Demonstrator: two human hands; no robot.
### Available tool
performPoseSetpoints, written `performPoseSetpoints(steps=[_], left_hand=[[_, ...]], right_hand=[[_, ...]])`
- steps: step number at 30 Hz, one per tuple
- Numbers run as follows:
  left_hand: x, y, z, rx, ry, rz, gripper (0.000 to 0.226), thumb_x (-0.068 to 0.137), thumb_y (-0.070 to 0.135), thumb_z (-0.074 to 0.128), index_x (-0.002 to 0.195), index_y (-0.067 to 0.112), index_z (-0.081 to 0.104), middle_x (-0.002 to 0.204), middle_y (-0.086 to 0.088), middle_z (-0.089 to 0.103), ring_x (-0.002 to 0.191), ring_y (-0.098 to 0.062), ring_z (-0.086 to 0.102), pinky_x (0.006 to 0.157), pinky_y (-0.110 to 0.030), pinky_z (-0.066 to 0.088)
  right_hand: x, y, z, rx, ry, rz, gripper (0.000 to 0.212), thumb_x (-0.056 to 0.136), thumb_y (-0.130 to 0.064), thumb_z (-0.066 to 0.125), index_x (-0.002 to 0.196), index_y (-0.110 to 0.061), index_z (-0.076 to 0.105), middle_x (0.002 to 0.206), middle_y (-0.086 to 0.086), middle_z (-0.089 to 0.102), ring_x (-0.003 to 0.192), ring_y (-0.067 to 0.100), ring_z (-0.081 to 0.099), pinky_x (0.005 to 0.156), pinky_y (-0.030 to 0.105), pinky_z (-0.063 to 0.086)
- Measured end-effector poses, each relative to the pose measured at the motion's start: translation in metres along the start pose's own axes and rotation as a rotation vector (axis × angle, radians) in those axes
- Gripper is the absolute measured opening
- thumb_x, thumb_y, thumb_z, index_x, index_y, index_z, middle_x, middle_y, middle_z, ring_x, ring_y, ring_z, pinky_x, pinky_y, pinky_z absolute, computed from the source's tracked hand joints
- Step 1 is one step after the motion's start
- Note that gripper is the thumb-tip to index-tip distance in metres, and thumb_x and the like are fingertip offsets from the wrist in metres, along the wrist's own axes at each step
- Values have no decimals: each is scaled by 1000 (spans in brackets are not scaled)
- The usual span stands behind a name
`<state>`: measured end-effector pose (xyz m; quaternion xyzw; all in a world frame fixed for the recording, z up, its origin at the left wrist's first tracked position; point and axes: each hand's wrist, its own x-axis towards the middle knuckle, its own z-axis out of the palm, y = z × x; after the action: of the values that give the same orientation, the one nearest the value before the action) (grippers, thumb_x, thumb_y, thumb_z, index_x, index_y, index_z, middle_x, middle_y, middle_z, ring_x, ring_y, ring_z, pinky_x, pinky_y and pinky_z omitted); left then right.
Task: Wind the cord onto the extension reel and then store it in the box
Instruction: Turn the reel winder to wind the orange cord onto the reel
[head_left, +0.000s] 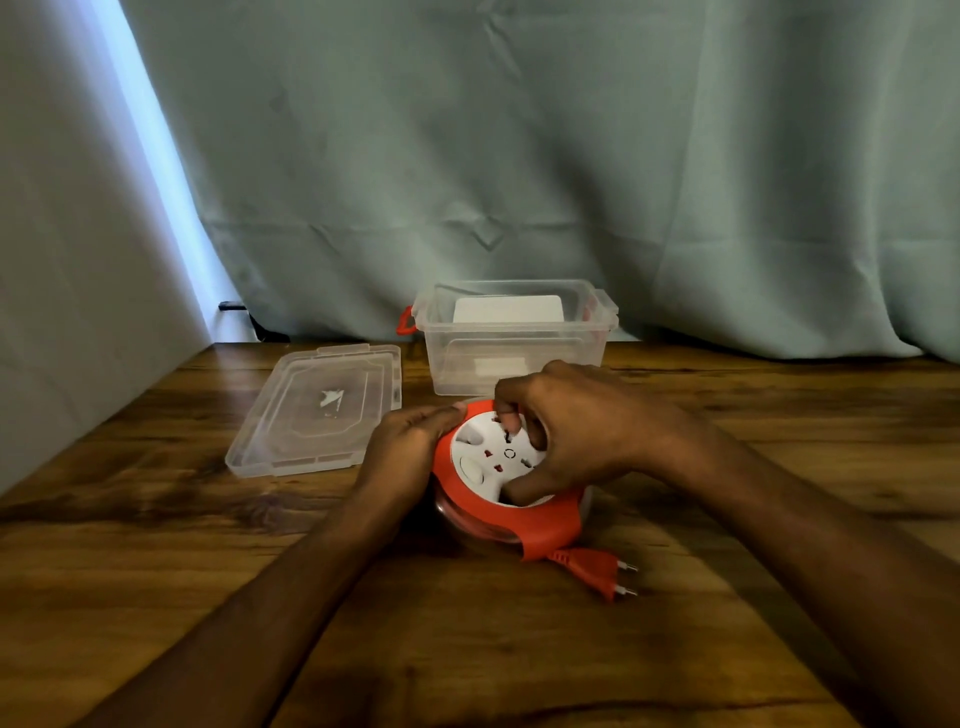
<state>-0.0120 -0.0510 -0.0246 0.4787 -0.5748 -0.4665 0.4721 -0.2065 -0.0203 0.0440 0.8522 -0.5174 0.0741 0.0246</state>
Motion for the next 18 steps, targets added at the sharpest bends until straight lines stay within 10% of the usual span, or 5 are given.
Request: performPoseSetpoints(steps=[8, 15, 18], left_hand=[[-1, -1, 3, 4, 69, 39, 20, 104, 31, 57, 103, 28, 77, 97, 4, 79, 87, -19, 76, 74, -30, 61], [-3, 1, 5, 67, 68, 57, 26, 105, 30, 56, 118, 19, 75, 105, 1, 75, 95, -22, 72, 88, -37, 59], [-3, 2, 4, 93, 26, 45, 28, 105, 32, 55, 118, 19, 76, 112, -3, 78, 97, -24, 74, 91, -41, 60]], right_hand=[[0, -19, 19, 82, 109, 234, 57, 64, -76, 80, 70, -31, 45, 86, -17, 54, 83, 10, 54, 58, 21, 36], [5, -36, 40, 26, 210, 406, 78, 72, -82, 68, 126, -26, 61, 124, -3, 68, 101, 17, 60, 78, 27, 38], [6, -32, 26, 82, 93, 405, 70, 73, -78, 72, 117, -24, 65, 118, -3, 71, 85, 12, 59, 68, 23, 46]])
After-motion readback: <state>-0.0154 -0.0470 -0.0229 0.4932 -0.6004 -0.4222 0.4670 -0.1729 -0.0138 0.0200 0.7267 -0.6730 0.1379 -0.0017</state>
